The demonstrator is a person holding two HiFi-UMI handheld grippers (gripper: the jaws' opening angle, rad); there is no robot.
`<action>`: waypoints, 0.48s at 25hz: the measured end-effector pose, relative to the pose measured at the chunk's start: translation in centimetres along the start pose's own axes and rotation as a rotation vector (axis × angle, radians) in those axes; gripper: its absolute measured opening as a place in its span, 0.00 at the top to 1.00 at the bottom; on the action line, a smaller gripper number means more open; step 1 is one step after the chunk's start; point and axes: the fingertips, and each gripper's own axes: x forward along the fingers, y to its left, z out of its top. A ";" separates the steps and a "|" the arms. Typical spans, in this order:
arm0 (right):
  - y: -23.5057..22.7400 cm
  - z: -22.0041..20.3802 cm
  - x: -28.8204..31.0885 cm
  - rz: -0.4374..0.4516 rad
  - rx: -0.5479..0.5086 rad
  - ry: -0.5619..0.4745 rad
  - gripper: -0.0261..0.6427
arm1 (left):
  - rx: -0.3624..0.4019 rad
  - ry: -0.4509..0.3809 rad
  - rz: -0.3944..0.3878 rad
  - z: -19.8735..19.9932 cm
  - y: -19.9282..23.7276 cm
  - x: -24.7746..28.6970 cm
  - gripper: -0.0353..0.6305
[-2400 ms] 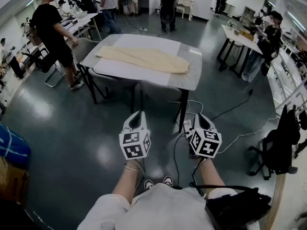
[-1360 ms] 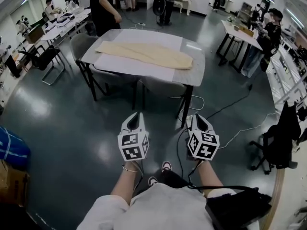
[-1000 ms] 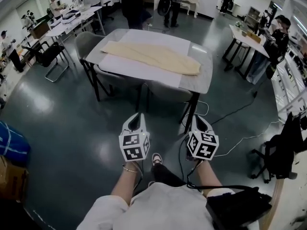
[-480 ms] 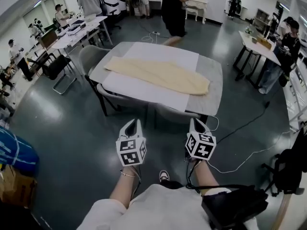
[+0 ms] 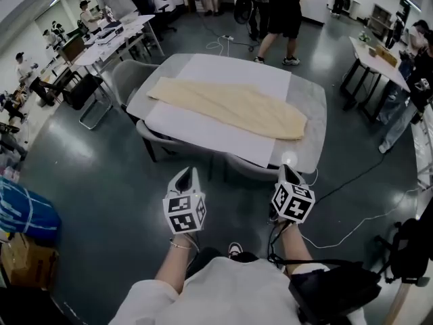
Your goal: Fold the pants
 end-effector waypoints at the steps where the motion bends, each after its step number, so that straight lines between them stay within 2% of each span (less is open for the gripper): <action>1: 0.0 0.0 0.6 -0.004 -0.001 0.007 0.97 | -0.004 0.002 0.001 0.0 0.3 0.6 0.94; 6: 0.5 0.7 3.9 -0.026 -0.007 0.023 0.97 | -0.030 0.002 -0.009 0.7 1.9 4.5 0.94; 12: 1.9 3.1 10.8 -0.097 0.000 0.010 0.97 | -0.041 0.000 -0.069 2.6 5.3 13.5 0.94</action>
